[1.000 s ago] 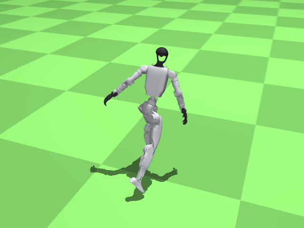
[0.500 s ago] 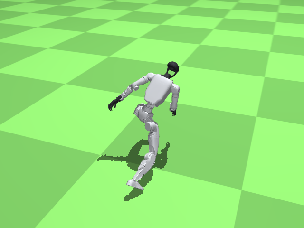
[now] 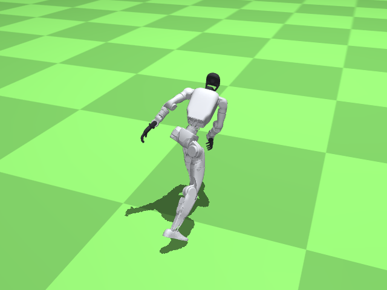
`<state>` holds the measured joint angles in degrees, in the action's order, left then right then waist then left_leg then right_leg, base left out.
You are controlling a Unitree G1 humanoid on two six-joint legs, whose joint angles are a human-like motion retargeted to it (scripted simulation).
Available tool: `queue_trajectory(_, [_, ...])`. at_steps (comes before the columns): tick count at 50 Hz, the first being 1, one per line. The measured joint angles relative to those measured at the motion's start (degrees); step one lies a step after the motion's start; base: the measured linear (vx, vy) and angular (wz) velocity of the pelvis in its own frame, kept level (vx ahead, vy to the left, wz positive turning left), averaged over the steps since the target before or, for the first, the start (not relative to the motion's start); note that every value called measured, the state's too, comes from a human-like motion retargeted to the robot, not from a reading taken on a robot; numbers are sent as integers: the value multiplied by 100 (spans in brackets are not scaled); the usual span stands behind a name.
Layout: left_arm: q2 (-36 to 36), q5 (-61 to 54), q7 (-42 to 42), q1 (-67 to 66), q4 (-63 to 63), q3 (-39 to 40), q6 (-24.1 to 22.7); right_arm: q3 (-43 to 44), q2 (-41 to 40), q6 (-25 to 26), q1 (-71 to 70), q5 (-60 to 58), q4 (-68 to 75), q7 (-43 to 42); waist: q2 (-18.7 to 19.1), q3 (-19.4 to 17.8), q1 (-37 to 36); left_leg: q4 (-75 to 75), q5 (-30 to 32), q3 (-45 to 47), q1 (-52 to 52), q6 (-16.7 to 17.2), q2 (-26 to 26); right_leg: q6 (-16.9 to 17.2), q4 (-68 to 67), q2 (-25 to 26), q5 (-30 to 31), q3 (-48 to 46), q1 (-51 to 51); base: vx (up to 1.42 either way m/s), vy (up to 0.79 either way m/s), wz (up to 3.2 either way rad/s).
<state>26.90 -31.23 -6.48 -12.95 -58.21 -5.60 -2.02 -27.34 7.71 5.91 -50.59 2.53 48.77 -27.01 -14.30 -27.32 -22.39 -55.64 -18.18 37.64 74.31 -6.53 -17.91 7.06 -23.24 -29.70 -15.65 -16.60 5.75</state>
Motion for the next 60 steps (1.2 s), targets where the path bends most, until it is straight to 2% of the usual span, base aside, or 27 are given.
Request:
queue_trajectory(2, [-19,180,-31,119,152,-113,5,-84,-37,-7,302,29,-35,150,-212,55,-95,-168,-103,-82,-2,-27,26,81,144,93,389,118,-243,27,-5,50])
queue_trajectory(5, [-56,420,-123,341,199,-293,109,-187,-109,-70,796,215,-364,230,-470,189,-211,-98,-134,-273,-159,-79,263,237,171,381,1136,771,-392,35,-1,80])
queue_trajectory(8, [-138,394,-231,463,241,-490,134,-227,-139,-226,1210,515,-881,331,-548,413,-193,572,61,-630,-568,-104,790,613,-422,817,1977,1441,-139,39,2,124])
queue_trajectory(10, [-189,334,-263,489,301,-574,141,-180,-129,-354,1412,730,-1231,420,-472,553,-136,1142,248,-1007,-931,-73,1155,716,-1090,1192,2062,1692,159,38,0,147])
queue_trajectory(13, [-254,243,-283,469,372,-602,178,-72,-46,-507,1596,953,-1581,488,-212,704,-101,1925,485,-1680,-1567,24,1520,313,-2216,1547,1528,1508,773,35,-3,138])
queue_trajectory(17, [-252,214,-347,347,324,-530,138,-62,199,-612,1817,879,-1595,395,154,779,-186,2871,661,-2529,-2626,277,1738,-348,-3013,1636,527,845,1455,31,-7,123])
queue_trajectory(20, [-242,167,-413,227,198,-386,82,-151,471,-609,2073,665,-1407,385,433,799,-267,3485,731,-3157,-3463,458,1789,-634,-2786,1793,-56,488,1752,29,-10,137])
queue_trajectory(22, [-266,96,-445,182,104,-262,60,-163,687,-600,2331,558,-1319,462,610,820,-267,3832,765,-3629,-3954,531,1848,-675,-2213,1971,-139,386,1873,27,-13,181])
queue_trajectory(26, [-394,7,-509,164,-42,-57,13,66,1143,-634,3095,494,-1343,611,937,849,53,4409,799,-4834,-4810,654,2200,-414,-293,2304,53,735,1845,28,-17,286])
queue_trajectory(30, [-587,190,-632,139,-56,62,2,516,1404,-644,4007,686,-1415,703,1181,789,670,4929,859,-6331,-5679,829,2646,-225,1422,2364,418,2164,1471,30,-22,385])
queue_trajectory(33, [-738,263,-652,96,29,17,-166,797,1471,-692,4619,783,-1348,812,1270,804,1034,5365,832,-7436,-6277,1016,2771,642,1841,2333,794,3114,994,27,-29,380])
queue_trajectory(35, [-799,343,-592,75,132,-2,-197,984,1453,-707,4939,783,-1284,916,1318,899,1125,5607,773,-8074,-6483,988,2667,794,1857,2376,955,3064,737,20,-33,329])
queue_trajectory(37, [-827,539,-556,110,282,-8,-53,1171,1404,-658,5161,845,-1254,1019,1235,1042,1008,5843,832,-8547,-6435,695,2669,561,1725,2217,825,2589,731,12,-25,282])
queue_trajectory(38, [-833,436,-625,159,355,-42,-80,1198,1388,-654,5236,887,-1210,1034,1145,1085,929,5955,855,-8708,-6405,607,2705,710,1722,2083,725,2222,673,9,-35,272])
queue_trajectory(40, [-809,193,-803,292,481,-102,-180,1138,1342,-680,5297,1020,-1083,998,1010,1194,678,6042,843,-8493,-6182,600,2525,794,1816,2121,628,1468,611,5,-45,256])
queue_trajectory(41, [-848,244,-853,284,539,-102,-184,1090,1345,-709,5362,1036,-1007,928,946,1184,528,5941,890,-7771,-6093,567,2568,794,1831,1958,547,1195,518,3,-24,241])
queue_trajectory(42, [-889,264,-912,282,596,-97,-187,1020,1357,-725,5406,1044,-929,874,889,1183,385,5819,921,-6886,-5981,544,2548,794,1847,1833,486,923,445,2,-8,239])
queue_trajectory(45, [-1023,121,-1095,303,727,-52,-203,695,1467,-661,5418,953,-738,899,777,1270,100,5417,924,-3192,-5614,519,1963,794,1897,1797,431,21,371,-3,-25,268])
queue_trajectory(47, [-1117,70,-1149,288,735,-3,-186,589,1554,-605,5404,837,-656,1062,664,1412,23,5178,784,-1390,-5472,474,1646,794,1960,1862,401,-601,387,1,-24,291])
queue_trajectory(48, [-1157,90,-1148,266,708,22,-137,601,1589,-574,5421,809,-622,1181,606,1500,33,5053,651,-825,-5422,406,1634,794,1973,1801,371,-924,351,15,-2,318])
queue_trajectory(50, [-1197,87,-1137,274,599,85,-11,732,1633,-503,5494,906,-553,1475,546,1683,162,4822,384,-239,-5337,328,1726,794,1962,1661,360,-1602,172,24,11,351])
queue_trajectory(55, [-1113,185,-1059,387,216,266,261,1440,1423,-481,5991,1681,-368,1551,705,2094,439,4974,232,252,-5663,300,1812,793,1714,1777,467,-2698,-404,25,10,337])
queue_trajectory(57, [-1093,154,-1047,390,94,334,321,1607,1330,-484,6175,1921,-276,1547,847,2223,457,5270,322,-56,-5867,322,1819,541,1343,1844,565,-2872,-559,27,16,248])
queue_trajectory(60, [-1083,188,-950,387,-107,359,400,1651,1303,-476,6348,1991,-177,1694,1181,2357,477,5700,538,-979,-6149,305,1695,-206,19,1802,732,-2689,-430,25,17,200])
